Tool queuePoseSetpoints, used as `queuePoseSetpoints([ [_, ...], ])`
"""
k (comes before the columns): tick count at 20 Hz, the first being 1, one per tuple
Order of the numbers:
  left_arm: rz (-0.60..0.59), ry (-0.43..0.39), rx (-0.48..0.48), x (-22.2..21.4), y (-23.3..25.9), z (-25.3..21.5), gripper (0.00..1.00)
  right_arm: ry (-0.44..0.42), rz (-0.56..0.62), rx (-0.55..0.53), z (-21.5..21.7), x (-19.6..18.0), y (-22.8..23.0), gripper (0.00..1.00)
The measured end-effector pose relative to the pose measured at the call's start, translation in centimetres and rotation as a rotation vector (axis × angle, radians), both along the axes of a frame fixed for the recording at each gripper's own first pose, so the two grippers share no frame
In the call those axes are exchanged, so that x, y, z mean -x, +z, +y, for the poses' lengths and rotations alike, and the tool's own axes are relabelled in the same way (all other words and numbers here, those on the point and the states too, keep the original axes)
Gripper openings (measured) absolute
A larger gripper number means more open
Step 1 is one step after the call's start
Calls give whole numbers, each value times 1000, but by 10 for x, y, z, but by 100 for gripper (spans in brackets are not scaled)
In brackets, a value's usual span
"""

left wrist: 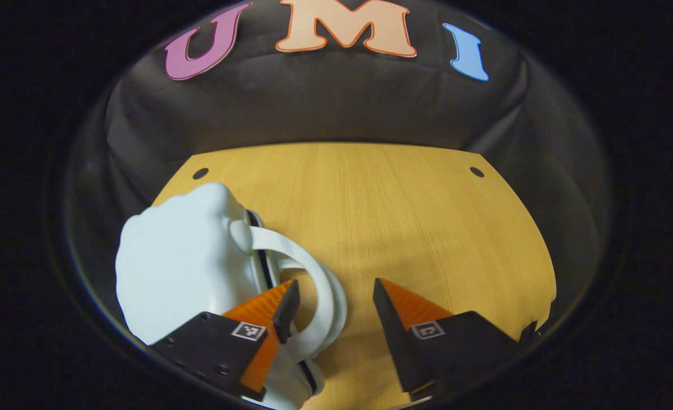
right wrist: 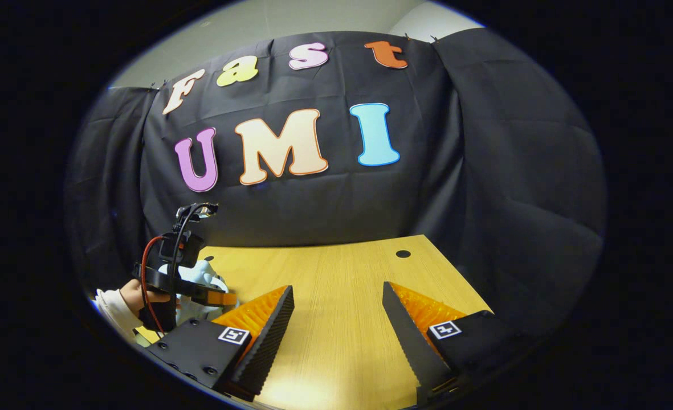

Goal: First open the suitcase, pack the skin care products into it, and then close the suitcase.

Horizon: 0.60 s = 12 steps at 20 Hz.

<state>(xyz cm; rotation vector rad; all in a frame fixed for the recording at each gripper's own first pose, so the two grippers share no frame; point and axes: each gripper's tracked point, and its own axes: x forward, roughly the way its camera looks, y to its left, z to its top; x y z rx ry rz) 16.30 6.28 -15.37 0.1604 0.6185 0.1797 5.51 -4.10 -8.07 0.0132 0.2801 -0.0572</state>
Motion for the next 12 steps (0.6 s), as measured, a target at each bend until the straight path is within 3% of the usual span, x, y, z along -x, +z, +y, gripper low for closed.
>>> queuePoseSetpoints([
  [1, -15, 9, -25, 9, 10, 6, 91, 5, -5, -3, 3, -1, 2, 98],
  [6, -167, -7, -29, 36, 67, 3, 90, 47, -46, -25, 21, -9, 13, 98],
  [8, -221, -20, 3, 52, 82, -4, 89, 68, -50, -42, 32, -11, 14, 94],
  [12, -297, -19, 63, 81, 99, -12, 90, 91, -60, -47, 43, -9, 16, 98],
])
